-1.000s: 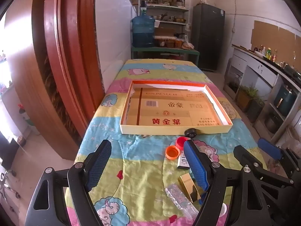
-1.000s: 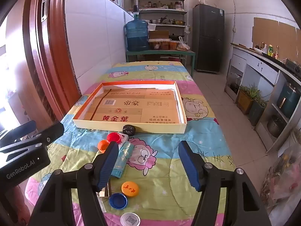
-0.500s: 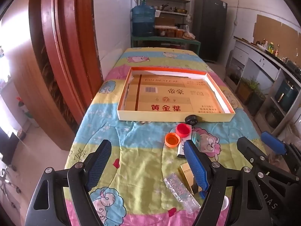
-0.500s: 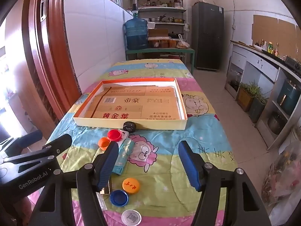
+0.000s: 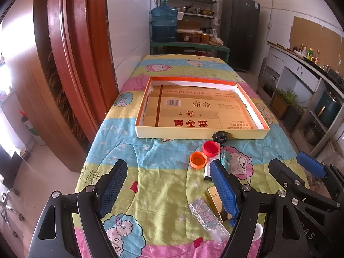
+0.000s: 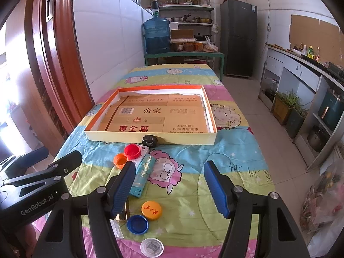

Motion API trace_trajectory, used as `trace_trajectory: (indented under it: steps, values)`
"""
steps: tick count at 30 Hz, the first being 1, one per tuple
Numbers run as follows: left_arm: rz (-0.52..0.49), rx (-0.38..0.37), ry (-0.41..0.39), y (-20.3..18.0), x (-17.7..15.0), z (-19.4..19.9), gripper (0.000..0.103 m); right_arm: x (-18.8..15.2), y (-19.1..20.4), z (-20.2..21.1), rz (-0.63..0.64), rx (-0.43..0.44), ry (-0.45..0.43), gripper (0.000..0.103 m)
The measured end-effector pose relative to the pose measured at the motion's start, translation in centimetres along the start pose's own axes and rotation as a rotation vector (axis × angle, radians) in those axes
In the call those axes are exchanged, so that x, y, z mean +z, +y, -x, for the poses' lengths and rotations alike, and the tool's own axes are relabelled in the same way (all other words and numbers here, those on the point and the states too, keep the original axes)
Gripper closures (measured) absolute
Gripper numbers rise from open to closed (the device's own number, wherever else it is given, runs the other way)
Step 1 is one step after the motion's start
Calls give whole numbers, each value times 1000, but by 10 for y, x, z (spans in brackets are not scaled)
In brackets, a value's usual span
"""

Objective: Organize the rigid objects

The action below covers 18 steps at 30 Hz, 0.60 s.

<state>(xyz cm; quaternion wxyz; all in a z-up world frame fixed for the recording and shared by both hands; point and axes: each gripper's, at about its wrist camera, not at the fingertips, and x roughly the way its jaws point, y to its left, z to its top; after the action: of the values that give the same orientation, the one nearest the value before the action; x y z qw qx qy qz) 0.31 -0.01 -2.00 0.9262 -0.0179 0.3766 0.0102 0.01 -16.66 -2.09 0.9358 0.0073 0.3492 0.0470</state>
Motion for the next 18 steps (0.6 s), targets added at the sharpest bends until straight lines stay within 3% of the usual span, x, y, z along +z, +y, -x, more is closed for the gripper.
trace_trajectory:
  steps: [18]
  values:
    - [-1, -1, 2, -1, 1, -1, 23, 0, -1, -3, -1, 8, 9, 37]
